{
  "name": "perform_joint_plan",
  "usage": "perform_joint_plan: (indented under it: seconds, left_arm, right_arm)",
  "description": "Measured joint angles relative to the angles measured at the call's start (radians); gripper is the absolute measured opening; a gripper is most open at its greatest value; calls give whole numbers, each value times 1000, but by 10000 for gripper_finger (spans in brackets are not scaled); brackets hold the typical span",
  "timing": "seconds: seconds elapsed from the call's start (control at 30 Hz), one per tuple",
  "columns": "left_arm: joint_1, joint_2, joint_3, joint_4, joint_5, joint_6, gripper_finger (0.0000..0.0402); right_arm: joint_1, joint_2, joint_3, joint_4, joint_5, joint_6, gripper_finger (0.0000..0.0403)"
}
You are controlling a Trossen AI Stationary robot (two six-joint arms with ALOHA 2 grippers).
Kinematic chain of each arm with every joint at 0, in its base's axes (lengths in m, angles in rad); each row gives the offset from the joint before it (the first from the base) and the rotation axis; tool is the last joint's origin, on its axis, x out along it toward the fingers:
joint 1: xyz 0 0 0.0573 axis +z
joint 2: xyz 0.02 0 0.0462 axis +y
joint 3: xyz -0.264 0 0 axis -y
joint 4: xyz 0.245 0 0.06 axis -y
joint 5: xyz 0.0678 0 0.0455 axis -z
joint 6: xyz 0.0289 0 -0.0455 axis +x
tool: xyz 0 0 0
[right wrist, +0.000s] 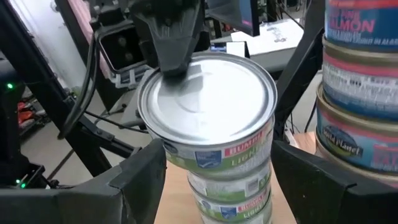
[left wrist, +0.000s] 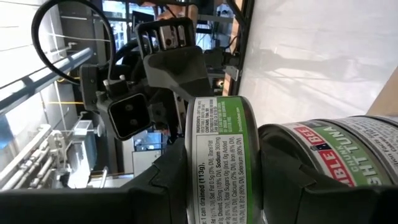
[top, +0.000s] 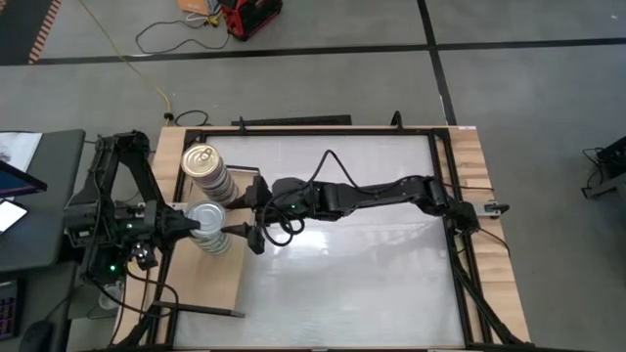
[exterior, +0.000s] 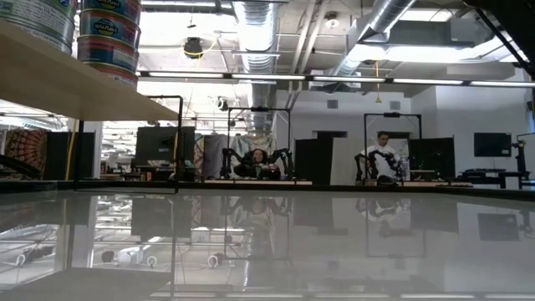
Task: Stack canned seafood by type on shelf
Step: Stack the green tuna can on top of the green tuna can on the shelf
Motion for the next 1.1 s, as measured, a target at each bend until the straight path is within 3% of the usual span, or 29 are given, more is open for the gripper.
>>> perform_joint_plan:
  seconds: [0.33,1.1]
  left_arm:
    - [0,0,0,4,-7,7,161]
    - [0,0,0,27,-15,4,161]
  right_arm:
    - [0,0,0,10,0,2,311]
    - [4,43,27,51,-22,3,311]
